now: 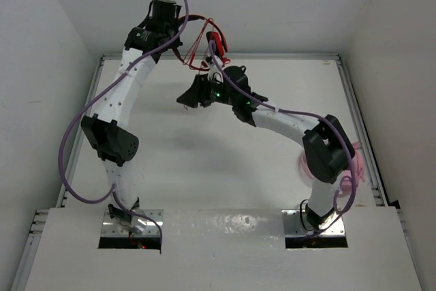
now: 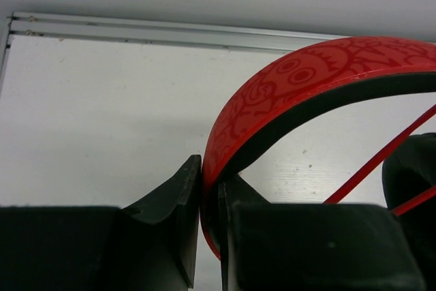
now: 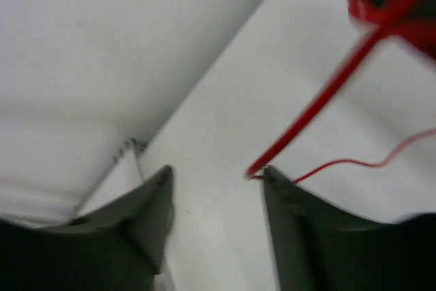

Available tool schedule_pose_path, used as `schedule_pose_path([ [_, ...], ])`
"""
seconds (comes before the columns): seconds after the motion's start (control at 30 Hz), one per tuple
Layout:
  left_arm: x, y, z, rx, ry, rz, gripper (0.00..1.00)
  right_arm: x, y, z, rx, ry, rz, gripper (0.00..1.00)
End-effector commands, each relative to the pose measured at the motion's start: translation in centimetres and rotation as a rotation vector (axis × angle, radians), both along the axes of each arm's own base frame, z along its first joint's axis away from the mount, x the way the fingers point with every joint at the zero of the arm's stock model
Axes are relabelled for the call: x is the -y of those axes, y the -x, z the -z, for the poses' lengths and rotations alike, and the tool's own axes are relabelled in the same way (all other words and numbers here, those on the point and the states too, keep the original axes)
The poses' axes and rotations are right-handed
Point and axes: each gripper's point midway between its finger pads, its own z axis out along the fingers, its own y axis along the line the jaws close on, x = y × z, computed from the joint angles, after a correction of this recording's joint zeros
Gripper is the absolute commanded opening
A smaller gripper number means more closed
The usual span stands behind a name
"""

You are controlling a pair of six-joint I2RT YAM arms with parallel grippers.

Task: Wrap the headphones

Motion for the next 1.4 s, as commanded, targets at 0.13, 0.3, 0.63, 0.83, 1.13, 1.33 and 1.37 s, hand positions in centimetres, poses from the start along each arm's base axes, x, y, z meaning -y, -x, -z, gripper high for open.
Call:
schedule_pose_path([
  [0.13,2.1,0.8,-6.9,0.158,0.154,0.095,0.0,4.8,5.4,1.5,0.355,0.188,-0.127,0.99],
  [0.3,3.4,1.3,-7.7,0.162,0.199,0.165,0.0,9.3,6.6,4.6,0.515,0.216,0.015,0.99],
  [0.63,5.1,1.5,-9.9,0.19,0.35,0.212,0.0,15.9,1.3,4.8,0.536,0.319,0.403,0.9],
  [0.83,5.1,1.7,-11.1,0.22,0.349,0.226,0.0,19.1,-0.7,6.0,0.455,0.253,0.422,0.97],
  [1.13,5.8,2.4,-12.0,0.231,0.382,0.273,0.0,18.4,-6.9,9.7,0.476,0.306,0.413,0.99],
  [1.33,6.0,2.5,-12.3,0.239,0.383,0.285,0.0,17.6,-7.6,11.2,0.303,0.235,0.412,0.93],
  [1.37,6.0,2.5,-12.4,0.24,0.381,0.291,0.0,18.2,-7.4,12.8,0.19,0.27,0.421,0.89],
])
